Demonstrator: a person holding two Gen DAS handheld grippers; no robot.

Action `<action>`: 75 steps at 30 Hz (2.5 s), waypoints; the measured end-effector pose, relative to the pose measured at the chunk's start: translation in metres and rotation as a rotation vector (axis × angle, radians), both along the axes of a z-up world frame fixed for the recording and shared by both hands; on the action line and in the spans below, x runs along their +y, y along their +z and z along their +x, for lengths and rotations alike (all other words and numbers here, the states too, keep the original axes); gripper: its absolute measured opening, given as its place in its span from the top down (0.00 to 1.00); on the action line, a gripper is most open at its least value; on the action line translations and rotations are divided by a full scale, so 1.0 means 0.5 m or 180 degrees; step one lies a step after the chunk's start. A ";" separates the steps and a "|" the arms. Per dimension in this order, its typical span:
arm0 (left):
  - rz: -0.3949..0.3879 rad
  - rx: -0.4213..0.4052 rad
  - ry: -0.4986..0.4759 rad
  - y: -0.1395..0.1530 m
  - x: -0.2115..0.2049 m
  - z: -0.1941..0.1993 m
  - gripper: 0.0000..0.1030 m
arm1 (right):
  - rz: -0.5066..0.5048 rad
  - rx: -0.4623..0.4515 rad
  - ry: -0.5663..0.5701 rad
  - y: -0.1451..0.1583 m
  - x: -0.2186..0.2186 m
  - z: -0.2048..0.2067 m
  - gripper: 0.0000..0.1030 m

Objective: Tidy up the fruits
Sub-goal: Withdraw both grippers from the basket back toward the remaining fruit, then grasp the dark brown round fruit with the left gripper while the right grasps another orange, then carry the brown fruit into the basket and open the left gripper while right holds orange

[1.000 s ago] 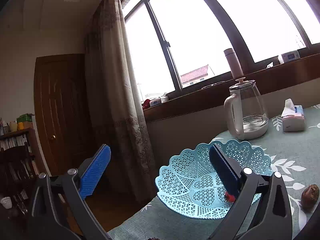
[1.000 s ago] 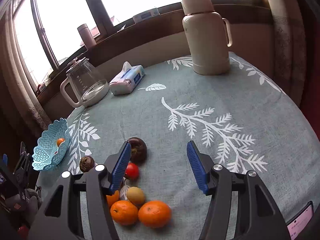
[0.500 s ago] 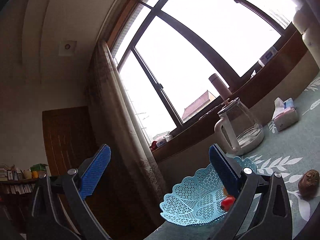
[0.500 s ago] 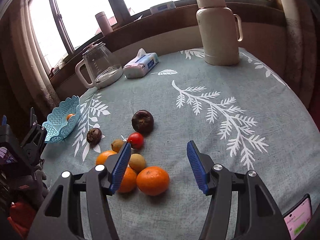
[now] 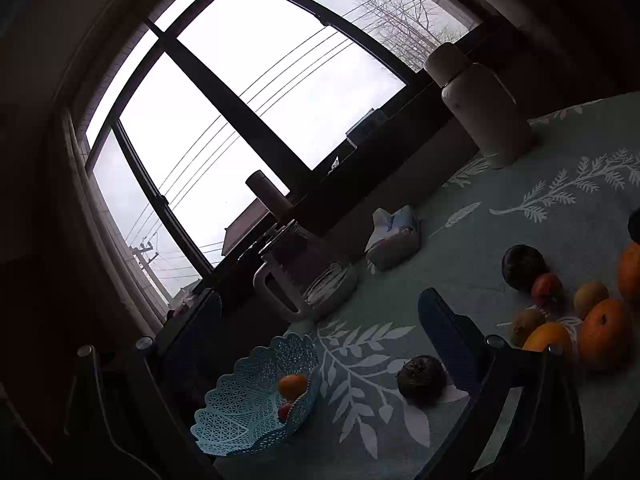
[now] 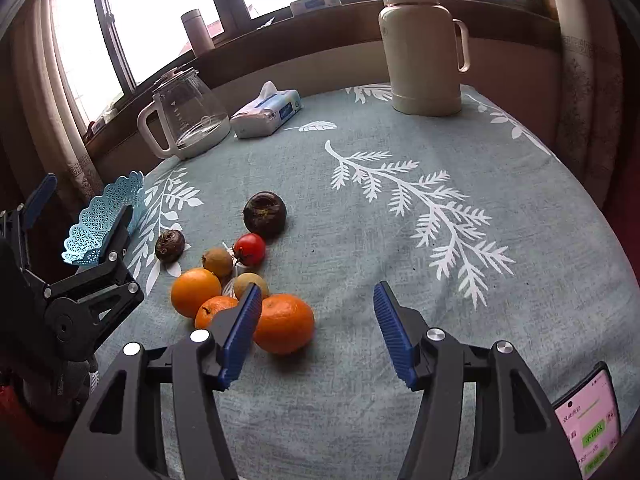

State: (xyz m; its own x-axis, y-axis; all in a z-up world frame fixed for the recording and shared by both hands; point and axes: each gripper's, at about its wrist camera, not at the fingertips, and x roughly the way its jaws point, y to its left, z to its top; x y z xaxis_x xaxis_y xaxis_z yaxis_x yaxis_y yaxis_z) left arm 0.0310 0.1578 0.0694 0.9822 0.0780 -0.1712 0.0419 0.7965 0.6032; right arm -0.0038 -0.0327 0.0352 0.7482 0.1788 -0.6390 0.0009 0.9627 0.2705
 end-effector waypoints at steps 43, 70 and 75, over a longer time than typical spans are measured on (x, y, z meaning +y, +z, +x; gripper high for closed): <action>-0.2083 0.2446 -0.0081 -0.084 0.155 0.213 0.59 | -0.0165 0.0367 0.0226 -0.025 0.046 0.019 0.42; -0.2073 0.2128 -0.0160 -0.065 0.151 0.188 0.59 | -0.0162 0.0169 0.0189 0.012 0.062 0.033 0.61; -0.2171 0.2025 -0.0133 -0.055 0.168 0.178 0.59 | -0.0189 0.0147 0.0136 0.020 0.062 0.026 0.61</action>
State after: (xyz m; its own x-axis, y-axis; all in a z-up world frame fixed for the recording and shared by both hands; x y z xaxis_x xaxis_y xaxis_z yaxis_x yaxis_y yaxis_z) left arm 0.1199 0.2420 0.0417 0.6876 -0.2707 -0.6737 0.2404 0.9605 -0.1405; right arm 0.0093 -0.0016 0.0453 0.7100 0.1708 -0.6832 -0.0295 0.9765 0.2135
